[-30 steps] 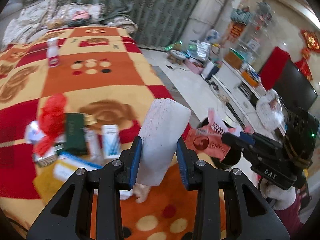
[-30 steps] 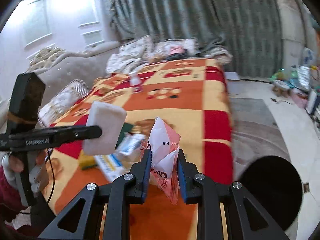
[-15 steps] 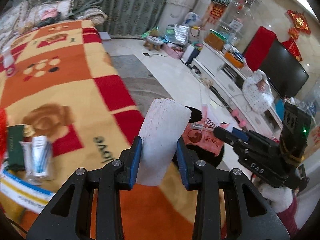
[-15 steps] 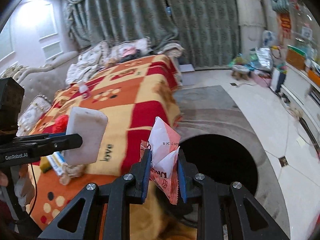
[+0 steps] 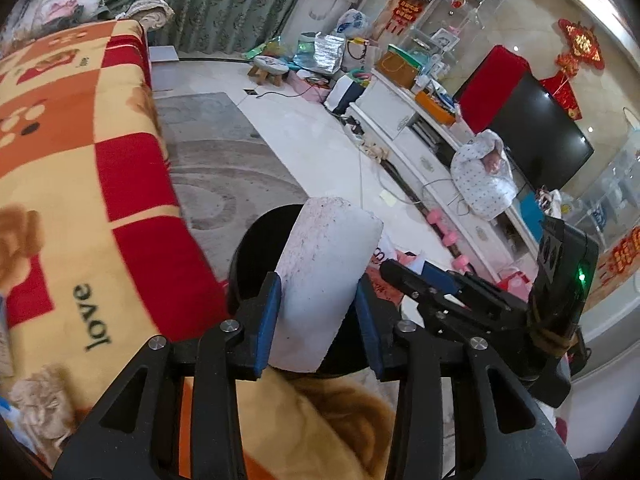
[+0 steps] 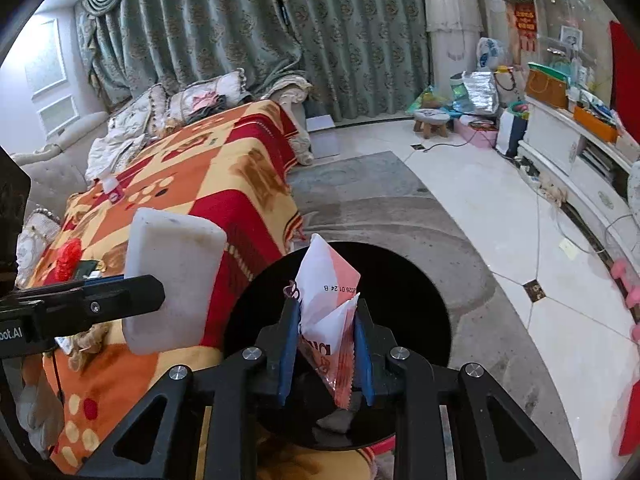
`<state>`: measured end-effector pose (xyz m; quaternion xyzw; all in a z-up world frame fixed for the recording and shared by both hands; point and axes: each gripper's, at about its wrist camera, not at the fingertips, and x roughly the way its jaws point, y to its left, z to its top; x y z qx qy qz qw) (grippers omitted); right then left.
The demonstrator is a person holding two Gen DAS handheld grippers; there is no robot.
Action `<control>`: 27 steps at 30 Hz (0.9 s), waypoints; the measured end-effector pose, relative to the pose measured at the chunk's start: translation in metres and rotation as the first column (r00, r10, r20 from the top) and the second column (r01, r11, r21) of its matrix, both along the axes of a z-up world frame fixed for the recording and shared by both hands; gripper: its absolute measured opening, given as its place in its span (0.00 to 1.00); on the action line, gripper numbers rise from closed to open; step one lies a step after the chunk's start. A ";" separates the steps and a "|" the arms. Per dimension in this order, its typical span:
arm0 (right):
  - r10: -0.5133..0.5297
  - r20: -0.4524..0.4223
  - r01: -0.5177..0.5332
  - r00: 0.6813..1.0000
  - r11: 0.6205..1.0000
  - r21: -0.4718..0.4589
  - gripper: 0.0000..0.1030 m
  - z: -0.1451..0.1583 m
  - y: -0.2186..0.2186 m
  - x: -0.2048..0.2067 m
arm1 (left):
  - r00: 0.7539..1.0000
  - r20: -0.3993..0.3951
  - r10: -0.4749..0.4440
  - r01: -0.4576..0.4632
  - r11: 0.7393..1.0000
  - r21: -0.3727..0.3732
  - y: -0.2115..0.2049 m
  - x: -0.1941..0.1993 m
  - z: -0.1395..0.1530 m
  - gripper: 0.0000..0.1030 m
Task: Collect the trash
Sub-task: 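Carry the foam block and paper packet to the black bin and release both, then move both open tools back over the remaining items on the bed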
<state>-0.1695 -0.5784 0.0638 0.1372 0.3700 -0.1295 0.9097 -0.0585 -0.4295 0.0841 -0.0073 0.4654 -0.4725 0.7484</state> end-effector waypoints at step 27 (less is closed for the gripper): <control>0.089 -0.001 -0.089 0.996 0.995 0.051 0.51 -0.001 0.048 0.023 | 0.983 0.128 0.132 -0.148 0.981 0.123 0.076 0.006 0.003 0.52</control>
